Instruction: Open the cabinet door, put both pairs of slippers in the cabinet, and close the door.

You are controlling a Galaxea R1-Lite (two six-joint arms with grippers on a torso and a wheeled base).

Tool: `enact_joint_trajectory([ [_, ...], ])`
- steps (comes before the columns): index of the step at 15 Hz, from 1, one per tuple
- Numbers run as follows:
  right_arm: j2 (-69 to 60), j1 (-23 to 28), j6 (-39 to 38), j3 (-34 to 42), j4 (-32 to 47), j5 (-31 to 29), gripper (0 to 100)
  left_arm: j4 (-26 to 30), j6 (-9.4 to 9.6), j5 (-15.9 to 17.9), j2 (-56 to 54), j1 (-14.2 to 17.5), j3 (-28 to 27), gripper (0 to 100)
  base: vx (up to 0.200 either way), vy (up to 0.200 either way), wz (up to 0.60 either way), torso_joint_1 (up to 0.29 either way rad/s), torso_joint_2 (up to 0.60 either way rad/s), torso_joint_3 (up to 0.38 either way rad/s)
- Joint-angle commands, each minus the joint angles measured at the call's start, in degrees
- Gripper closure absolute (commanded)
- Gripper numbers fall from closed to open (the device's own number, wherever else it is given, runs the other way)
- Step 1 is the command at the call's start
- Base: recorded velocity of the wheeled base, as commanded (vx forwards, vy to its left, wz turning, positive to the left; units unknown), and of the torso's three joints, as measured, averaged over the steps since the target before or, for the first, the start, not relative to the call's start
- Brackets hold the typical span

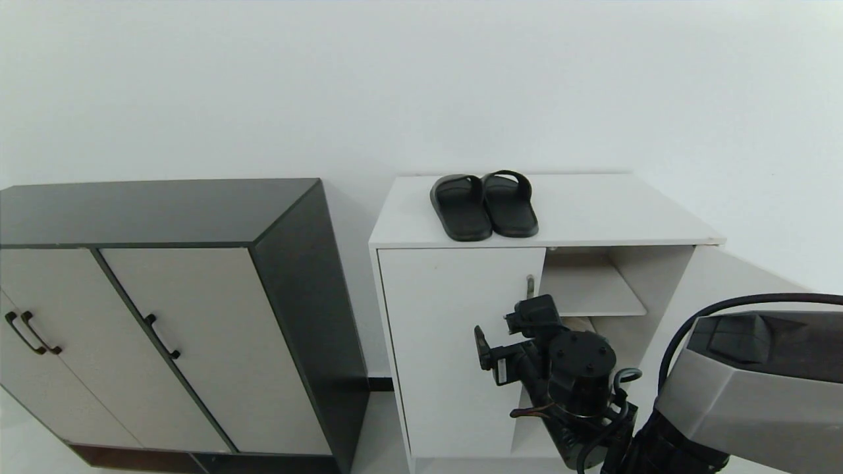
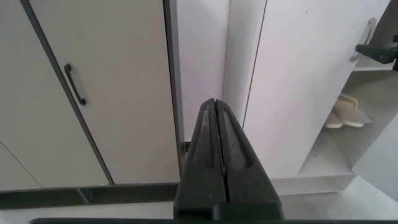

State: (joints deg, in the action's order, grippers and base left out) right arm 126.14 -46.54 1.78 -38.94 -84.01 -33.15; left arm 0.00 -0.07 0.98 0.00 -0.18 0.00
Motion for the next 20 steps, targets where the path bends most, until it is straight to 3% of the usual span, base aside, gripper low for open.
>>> enact_joint_trajectory([
  [1,0.16,-0.04,0.07,0.00,-0.02,-0.08,0,0.00,-0.01,-0.01,0.09,0.01,0.00,100,0.000,0.000,0.00,0.212,-0.51,-0.320],
  [7,0.07,0.05,-0.02,0.18,-0.37,0.36,0,0.00,-0.01,-0.01,0.00,0.01,0.00,100,0.000,0.000,0.00,0.228,-0.54,-0.312],
  [13,-0.45,0.23,5.87,3.08,-5.38,6.08,0,0.00,-0.01,-0.01,0.00,0.01,0.00,100,0.000,0.000,0.00,0.039,-0.09,-0.047],
  [14,-2.83,0.05,5.95,2.81,-1.78,6.08,0,0.00,0.07,-0.01,0.09,0.01,0.00,100,0.000,0.000,0.00,0.000,0.00,0.000],
  [17,-14.78,-2.06,2.00,-4.74,21.43,4.49,0,0.00,0.07,-0.01,0.09,0.01,0.00,100,0.000,0.000,0.00,0.000,0.00,0.000],
  [18,-16.10,-2.50,0.33,-6.94,25.73,3.09,0,0.00,0.07,0.08,0.09,0.01,0.00,100,0.000,0.000,0.00,0.000,0.00,0.000],
  [19,-16.89,-2.76,-3.98,-13.36,33.91,-1.75,0,0.00,0.16,0.08,0.09,0.01,0.00,100,0.000,0.000,0.00,0.000,0.00,0.000],
  [20,-16.27,-2.76,-6.17,-16.87,36.98,-5.17,0,0.00,0.16,0.08,0.09,0.01,0.00,100,0.000,0.000,0.00,0.000,0.00,0.000],
])
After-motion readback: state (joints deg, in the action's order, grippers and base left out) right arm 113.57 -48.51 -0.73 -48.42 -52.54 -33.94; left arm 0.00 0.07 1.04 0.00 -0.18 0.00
